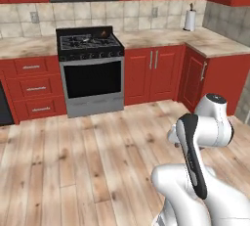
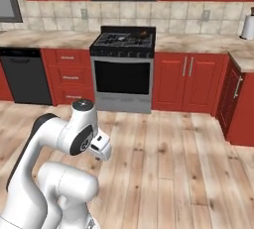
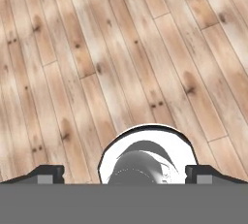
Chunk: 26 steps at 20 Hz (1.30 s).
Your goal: Take the chicken drumsticks from the pan and place one on each plate on the dining counter.
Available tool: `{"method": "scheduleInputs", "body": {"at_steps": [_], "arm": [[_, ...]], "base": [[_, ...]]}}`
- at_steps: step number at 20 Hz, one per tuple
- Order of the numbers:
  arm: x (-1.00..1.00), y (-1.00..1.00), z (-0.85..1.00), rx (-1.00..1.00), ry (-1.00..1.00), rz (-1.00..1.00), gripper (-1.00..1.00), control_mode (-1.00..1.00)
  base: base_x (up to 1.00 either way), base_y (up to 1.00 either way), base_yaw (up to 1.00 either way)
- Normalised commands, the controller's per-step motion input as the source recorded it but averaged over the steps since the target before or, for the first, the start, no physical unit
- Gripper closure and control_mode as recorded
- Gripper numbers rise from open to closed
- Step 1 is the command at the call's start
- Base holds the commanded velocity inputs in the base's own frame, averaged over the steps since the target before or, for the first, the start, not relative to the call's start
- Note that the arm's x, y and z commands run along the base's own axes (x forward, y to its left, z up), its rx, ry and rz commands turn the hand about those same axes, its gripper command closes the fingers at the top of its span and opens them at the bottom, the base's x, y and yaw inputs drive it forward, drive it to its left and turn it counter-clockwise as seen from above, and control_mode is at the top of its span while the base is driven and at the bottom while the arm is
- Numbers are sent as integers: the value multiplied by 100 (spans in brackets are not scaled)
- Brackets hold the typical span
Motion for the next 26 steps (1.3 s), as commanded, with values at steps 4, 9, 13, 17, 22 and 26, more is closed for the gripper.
{"method": "scheduleInputs", "body": {"at_steps": [4, 9, 13, 17, 22, 26], "arm": [[0, 0, 0, 0, 0, 0, -100, 100], [0, 0, 0, 0, 0, 0, -100, 100], [0, 0, 0, 0, 0, 0, -100, 100], [0, 0, 0, 0, 0, 0, -100, 100], [0, 0, 0, 0, 0, 0, -100, 100], [0, 0, 0, 0, 0, 0, -100, 100]], "base": [[100, 21, 0], [100, 3, 0], [100, 0, 4], [100, 0, 9], [100, -4, 15], [100, -29, 22]]}}
